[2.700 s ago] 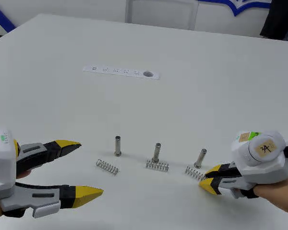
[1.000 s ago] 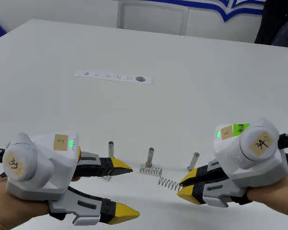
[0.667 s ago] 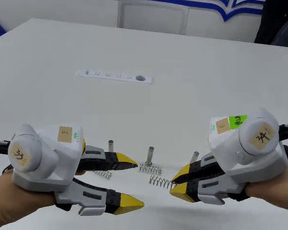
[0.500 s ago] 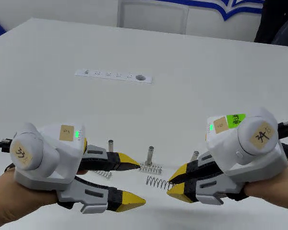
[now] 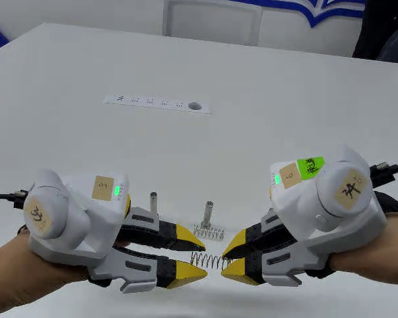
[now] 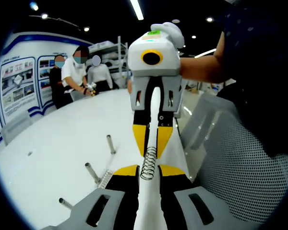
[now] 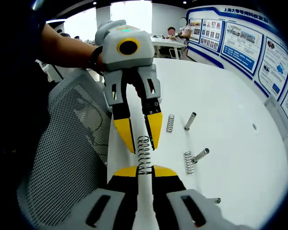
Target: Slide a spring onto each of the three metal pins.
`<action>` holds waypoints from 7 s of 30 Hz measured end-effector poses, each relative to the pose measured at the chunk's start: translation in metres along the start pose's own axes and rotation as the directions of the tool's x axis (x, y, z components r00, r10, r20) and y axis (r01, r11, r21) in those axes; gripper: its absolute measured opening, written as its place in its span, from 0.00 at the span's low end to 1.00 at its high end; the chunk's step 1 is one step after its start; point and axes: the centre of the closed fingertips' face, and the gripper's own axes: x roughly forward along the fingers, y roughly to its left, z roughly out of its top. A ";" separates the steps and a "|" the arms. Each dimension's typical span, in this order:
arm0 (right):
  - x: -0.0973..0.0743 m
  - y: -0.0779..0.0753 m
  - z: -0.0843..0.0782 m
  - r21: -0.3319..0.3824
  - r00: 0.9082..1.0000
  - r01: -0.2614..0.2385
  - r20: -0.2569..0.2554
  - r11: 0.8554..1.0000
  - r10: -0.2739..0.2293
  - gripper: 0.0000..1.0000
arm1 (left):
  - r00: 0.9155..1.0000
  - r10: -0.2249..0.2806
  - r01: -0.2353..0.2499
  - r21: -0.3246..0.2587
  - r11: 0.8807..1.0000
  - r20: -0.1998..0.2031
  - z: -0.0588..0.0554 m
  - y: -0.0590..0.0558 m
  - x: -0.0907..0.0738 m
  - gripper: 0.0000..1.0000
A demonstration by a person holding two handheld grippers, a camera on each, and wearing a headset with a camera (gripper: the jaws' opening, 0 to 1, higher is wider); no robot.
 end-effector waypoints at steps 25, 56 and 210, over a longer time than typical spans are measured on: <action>-0.014 0.009 0.014 -0.039 0.999 -0.022 -0.025 0.999 0.021 0.11 | 0.999 -0.026 0.027 0.054 0.998 -0.033 -0.003 -0.007 0.004 0.11; -0.007 0.014 0.044 -0.082 1.000 -0.028 -0.006 0.996 0.028 0.12 | 0.999 -0.028 0.030 0.059 0.998 -0.034 -0.003 -0.009 0.007 0.10; 0.034 -0.100 -0.042 0.024 0.955 0.088 -0.286 0.996 -0.077 0.18 | 0.935 0.354 -0.344 -0.218 0.913 0.004 -0.034 0.036 -0.085 0.52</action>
